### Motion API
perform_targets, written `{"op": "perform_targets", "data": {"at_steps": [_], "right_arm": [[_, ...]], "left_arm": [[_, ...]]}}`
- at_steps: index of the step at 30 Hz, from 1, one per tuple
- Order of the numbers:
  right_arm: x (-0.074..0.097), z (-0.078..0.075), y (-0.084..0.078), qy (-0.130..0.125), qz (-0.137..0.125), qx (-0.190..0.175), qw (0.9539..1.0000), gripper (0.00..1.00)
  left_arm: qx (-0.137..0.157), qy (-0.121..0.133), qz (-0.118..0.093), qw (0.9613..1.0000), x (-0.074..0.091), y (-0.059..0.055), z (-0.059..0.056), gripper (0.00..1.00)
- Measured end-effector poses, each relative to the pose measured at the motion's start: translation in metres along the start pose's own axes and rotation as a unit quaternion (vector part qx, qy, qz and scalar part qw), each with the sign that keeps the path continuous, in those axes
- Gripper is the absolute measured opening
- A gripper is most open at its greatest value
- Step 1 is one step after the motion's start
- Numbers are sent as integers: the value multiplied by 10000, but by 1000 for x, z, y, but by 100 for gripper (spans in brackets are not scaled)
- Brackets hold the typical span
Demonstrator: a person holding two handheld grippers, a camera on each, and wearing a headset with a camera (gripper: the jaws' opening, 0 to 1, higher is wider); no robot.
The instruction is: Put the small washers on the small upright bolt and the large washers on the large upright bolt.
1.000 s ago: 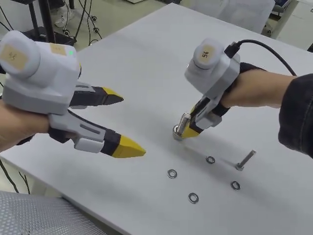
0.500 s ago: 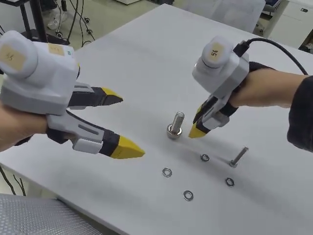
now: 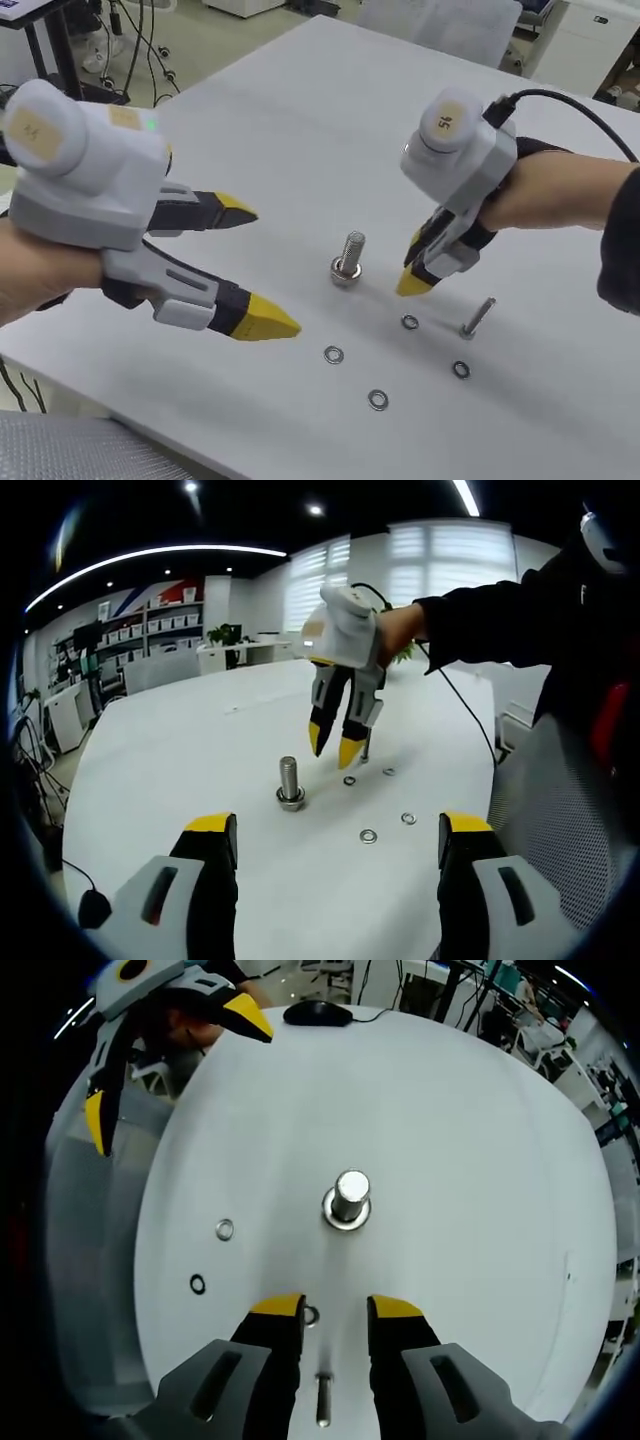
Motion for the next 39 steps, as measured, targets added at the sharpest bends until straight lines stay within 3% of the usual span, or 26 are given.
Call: {"op": "perform_targets", "data": {"at_steps": [14, 24, 39], "right_arm": [[-10, 21, -20, 99, 128, -106, 9998, 24], [-18, 31, -21, 126, 172, -5, 9998, 22], [-25, 31, -22, 110, 249, 67, 9996, 19]], "left_arm": [[-127, -144, 44, 9998, -4, 4, -7, 82], [-145, -197, 38, 9997, -6, 6, -13, 82], [-114, -232, 69, 9996, -7, 4, -17, 82]]}}
Point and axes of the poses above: the centre of the closed fingertips' face, and the gripper's own axes: x roughly backward along the fingers, z roughly to its left, y roughly out of its top, the point moved 10 cm from there along x, roughly backward along the fingers, and after that the axes turned 1 degree about -z, right-handed, at the moved point
